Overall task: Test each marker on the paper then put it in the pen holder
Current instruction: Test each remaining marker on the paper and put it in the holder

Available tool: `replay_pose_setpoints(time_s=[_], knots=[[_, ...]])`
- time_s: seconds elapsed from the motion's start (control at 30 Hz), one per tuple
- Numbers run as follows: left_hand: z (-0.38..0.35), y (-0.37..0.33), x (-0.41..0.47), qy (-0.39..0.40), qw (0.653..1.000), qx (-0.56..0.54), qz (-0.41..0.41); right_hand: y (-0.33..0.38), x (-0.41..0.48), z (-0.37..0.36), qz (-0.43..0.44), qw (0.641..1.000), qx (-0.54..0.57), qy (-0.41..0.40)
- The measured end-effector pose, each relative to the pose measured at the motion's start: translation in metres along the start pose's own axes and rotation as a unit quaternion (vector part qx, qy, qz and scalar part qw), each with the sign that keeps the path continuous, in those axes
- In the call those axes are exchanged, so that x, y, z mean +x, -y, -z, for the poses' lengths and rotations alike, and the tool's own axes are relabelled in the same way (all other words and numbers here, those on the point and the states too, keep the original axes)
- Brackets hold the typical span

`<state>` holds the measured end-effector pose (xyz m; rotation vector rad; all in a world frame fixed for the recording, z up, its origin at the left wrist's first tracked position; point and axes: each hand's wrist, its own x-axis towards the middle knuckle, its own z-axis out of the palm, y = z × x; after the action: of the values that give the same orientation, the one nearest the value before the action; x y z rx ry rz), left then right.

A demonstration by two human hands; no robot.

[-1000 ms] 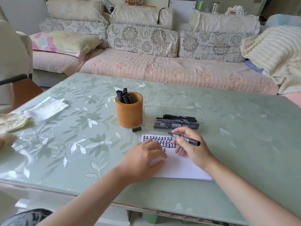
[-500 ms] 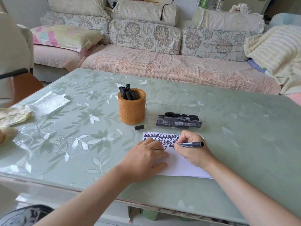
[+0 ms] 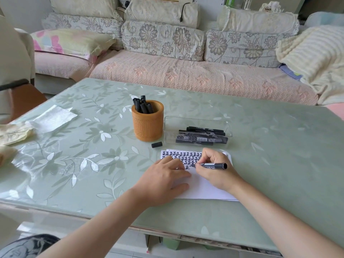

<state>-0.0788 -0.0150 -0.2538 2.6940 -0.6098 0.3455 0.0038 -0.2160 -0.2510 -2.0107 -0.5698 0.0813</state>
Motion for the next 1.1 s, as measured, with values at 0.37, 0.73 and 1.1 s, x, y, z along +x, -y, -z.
replay_pose_setpoints(time_s=[0.37,0.73,1.1], knots=[[0.0004,0.0008,0.0008,0.002,1.0,-0.004,-0.001,-0.0016,0.0005,0.0012,0.013,1.0,0.02,0.016],[-0.0004,0.0015,0.0007,-0.003,1.0,-0.001,-0.001,0.0025,0.0001,0.0008,0.017,0.999,0.013,0.038],[-0.0015,0.0023,0.0007,-0.01,1.0,-0.005,-0.012,0.0066,0.0018,0.0023,-0.019,0.994,0.107,-0.017]])
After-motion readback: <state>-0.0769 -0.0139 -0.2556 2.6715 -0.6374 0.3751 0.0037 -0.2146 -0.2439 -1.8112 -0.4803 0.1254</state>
